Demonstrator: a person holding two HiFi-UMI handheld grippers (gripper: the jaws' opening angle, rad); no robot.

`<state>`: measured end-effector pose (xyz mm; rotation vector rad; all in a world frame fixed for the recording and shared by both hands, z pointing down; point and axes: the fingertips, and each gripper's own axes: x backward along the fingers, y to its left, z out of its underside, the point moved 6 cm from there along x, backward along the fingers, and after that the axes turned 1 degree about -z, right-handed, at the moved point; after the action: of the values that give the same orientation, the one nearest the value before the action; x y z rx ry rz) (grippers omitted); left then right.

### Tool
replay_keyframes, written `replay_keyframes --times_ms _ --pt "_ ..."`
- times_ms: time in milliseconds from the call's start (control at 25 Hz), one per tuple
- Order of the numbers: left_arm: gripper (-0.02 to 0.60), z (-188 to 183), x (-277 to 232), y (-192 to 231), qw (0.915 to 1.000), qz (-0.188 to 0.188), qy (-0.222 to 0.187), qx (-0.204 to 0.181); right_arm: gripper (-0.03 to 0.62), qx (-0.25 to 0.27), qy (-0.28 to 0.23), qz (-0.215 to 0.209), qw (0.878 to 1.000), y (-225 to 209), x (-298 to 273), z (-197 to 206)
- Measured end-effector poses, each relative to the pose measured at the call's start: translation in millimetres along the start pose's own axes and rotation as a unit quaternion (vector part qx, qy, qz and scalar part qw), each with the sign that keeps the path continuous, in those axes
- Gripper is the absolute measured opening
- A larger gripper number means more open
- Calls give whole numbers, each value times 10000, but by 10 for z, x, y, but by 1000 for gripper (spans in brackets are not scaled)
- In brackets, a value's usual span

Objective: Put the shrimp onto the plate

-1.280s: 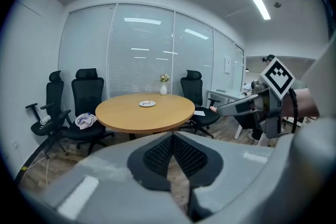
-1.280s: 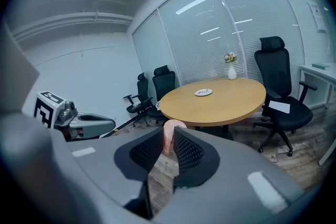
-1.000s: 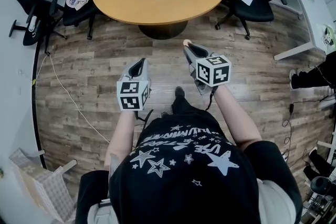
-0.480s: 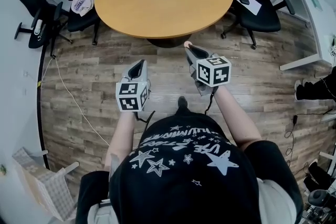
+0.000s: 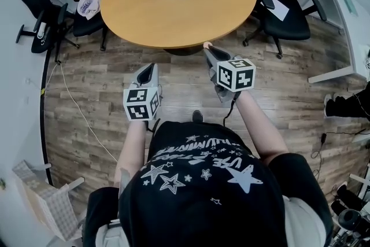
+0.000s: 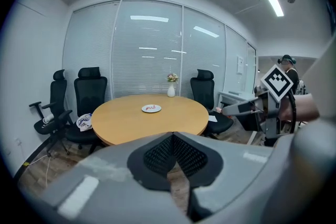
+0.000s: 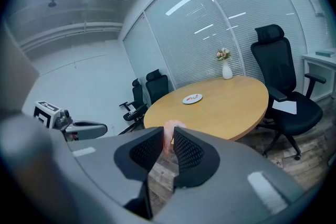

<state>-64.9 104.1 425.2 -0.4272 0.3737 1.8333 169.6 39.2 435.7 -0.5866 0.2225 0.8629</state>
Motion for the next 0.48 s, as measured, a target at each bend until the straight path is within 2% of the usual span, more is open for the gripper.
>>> replay_keyframes --times_ms 480 --pt "2 -30 -107 9 9999 10 31 113 64 -163 91 -49 9998 -92 -48 74"
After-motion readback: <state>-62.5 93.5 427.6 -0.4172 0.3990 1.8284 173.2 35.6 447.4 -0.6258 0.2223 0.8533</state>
